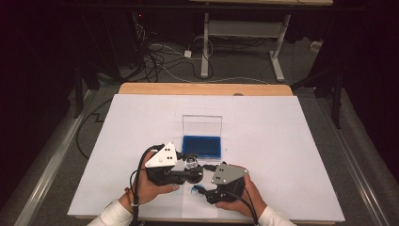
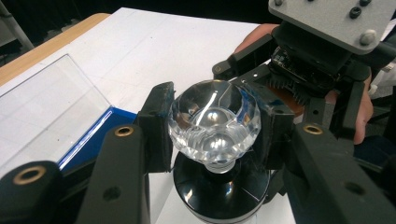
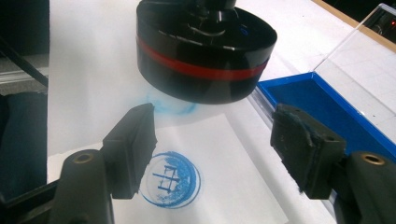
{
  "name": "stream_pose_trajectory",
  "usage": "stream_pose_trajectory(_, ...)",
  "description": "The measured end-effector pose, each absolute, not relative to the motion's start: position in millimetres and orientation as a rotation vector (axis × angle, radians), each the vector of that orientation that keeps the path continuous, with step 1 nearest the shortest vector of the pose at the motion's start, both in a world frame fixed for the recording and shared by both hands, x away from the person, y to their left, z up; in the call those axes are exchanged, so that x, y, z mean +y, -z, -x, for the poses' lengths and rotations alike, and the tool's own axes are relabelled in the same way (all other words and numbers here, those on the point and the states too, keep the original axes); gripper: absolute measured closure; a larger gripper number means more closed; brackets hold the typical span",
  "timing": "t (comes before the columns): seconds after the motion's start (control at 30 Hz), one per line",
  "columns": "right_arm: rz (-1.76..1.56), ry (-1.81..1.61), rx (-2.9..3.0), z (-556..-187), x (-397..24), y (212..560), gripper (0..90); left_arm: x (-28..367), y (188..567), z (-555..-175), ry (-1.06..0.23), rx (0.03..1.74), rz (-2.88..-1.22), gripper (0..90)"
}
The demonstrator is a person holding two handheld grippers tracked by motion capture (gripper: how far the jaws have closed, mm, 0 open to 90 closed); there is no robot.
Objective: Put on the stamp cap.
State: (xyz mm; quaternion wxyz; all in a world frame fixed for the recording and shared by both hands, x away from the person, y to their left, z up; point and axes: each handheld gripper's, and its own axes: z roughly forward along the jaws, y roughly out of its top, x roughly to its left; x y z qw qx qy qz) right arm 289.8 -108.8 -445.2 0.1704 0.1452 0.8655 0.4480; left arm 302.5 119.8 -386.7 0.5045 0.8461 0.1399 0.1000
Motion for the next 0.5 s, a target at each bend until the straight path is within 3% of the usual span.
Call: stream_pose_trajectory(0.5, -0.463, -1.234, 2.403, -296, -122, 440, 30.1, 127, 383, -303, -0.282, 0.338, -2.047, 54.5)
